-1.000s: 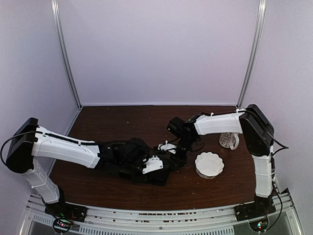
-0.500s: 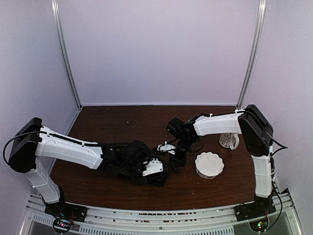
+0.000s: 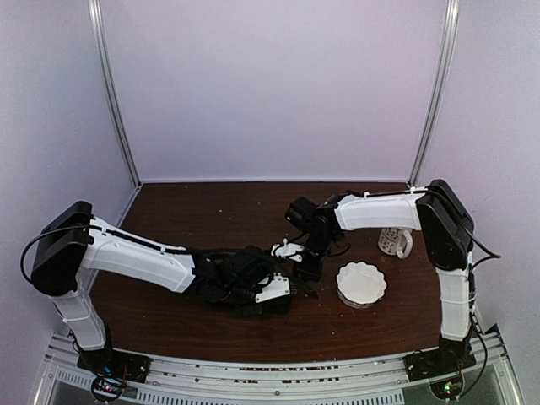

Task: Sort the hair-cutting tools

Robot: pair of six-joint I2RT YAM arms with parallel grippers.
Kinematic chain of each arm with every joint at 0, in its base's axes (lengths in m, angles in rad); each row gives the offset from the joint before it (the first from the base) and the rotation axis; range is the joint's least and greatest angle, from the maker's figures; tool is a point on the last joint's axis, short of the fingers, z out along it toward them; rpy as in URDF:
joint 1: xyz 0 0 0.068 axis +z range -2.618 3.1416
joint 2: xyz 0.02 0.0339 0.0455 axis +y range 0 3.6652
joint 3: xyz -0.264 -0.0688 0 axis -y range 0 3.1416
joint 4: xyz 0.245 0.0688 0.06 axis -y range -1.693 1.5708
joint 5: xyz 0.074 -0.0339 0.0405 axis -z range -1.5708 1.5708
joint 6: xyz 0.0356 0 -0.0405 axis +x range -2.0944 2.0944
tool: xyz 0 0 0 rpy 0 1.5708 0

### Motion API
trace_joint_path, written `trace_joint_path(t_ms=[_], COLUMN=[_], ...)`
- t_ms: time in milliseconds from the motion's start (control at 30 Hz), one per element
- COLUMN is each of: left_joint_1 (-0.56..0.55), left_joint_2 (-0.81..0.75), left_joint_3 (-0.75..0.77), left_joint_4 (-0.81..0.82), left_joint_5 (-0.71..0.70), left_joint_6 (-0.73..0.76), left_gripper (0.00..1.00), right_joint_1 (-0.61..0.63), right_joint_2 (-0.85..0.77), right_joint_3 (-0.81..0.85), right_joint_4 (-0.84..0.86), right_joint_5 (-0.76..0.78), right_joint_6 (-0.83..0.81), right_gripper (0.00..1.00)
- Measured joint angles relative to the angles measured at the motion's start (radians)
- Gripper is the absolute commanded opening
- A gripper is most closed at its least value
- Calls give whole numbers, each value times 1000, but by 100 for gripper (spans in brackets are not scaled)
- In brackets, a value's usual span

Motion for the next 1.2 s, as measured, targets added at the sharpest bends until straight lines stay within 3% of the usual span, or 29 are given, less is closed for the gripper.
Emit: trace_joint_path(t_ms=[200, 667, 900, 1200], left_joint_1=[-9, -9, -9, 0], left_joint_2=[43, 83, 51, -25], left_joint_3=[46, 85, 41, -51], left_joint_4=[18, 36, 81, 157], left_joint_5=[-81, -127, -122, -107], left_joint_6=[-35, -119, -126, -151], left_gripper=[23, 15, 0, 0], right_joint_1=[-26, -39, -42, -66], right_joint_2=[0, -33, -74, -51], right_joint_3=[21, -60, -107, -64], right_joint_4=[8, 77, 103, 56], right_joint_5=[26, -40, -33, 21], right_joint_6=[-5, -7, -6, 12], right_gripper=[0, 0, 0, 0])
